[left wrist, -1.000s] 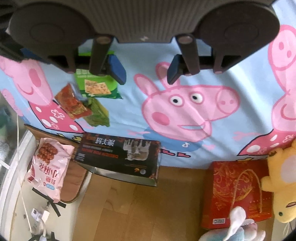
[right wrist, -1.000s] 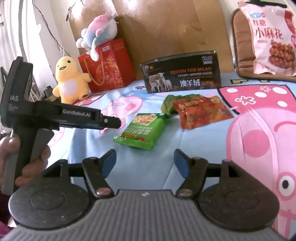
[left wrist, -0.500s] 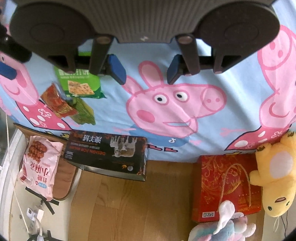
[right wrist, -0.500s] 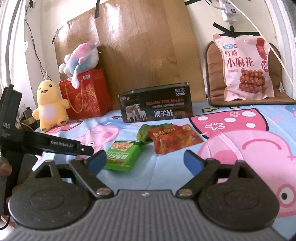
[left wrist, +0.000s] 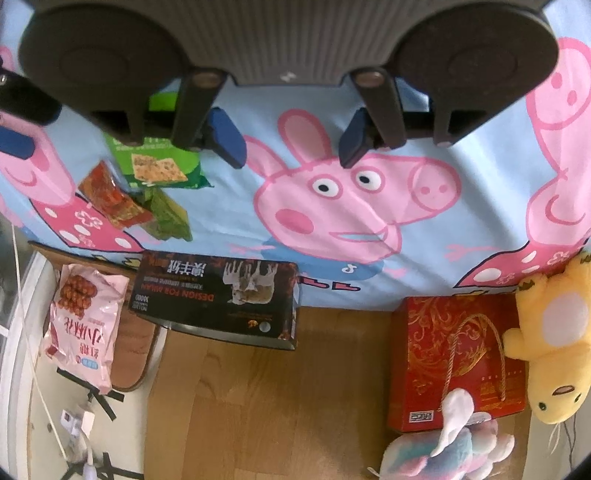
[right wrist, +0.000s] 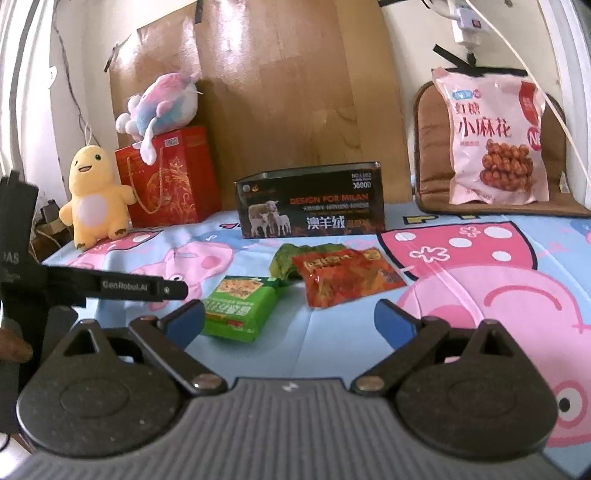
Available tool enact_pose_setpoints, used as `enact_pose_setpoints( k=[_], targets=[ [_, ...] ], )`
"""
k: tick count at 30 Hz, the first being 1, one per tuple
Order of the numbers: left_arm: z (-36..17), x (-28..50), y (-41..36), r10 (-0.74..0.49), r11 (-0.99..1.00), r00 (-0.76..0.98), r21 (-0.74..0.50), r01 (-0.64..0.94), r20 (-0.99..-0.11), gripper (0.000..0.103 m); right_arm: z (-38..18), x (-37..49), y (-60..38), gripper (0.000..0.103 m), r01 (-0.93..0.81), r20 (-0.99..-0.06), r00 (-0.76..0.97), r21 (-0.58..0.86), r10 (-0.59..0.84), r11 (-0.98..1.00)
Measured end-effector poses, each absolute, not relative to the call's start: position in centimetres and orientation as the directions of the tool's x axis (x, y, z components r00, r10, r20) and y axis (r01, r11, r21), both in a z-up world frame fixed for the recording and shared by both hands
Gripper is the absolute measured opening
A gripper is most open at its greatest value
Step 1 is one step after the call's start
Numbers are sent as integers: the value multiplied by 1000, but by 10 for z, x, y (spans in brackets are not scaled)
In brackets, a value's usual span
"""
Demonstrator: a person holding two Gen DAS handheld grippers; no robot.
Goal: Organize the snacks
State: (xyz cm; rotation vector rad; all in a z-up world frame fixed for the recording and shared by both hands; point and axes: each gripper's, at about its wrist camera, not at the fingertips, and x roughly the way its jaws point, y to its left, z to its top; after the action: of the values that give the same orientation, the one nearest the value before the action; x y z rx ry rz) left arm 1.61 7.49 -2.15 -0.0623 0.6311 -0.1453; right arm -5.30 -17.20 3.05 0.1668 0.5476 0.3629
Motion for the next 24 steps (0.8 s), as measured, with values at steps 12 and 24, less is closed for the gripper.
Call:
enact_pose_setpoints(
  k=[12, 24],
  targets=[
    [-23, 15, 66, -119, 992, 799, -32, 124, -590, 61, 17, -44, -175, 99, -282, -519, 744, 327, 421, 902],
    [-23, 15, 66, -112, 993, 800, -27, 119, -589, 74, 15, -37, -178, 101, -297, -549, 711, 331, 439, 896]
  ],
)
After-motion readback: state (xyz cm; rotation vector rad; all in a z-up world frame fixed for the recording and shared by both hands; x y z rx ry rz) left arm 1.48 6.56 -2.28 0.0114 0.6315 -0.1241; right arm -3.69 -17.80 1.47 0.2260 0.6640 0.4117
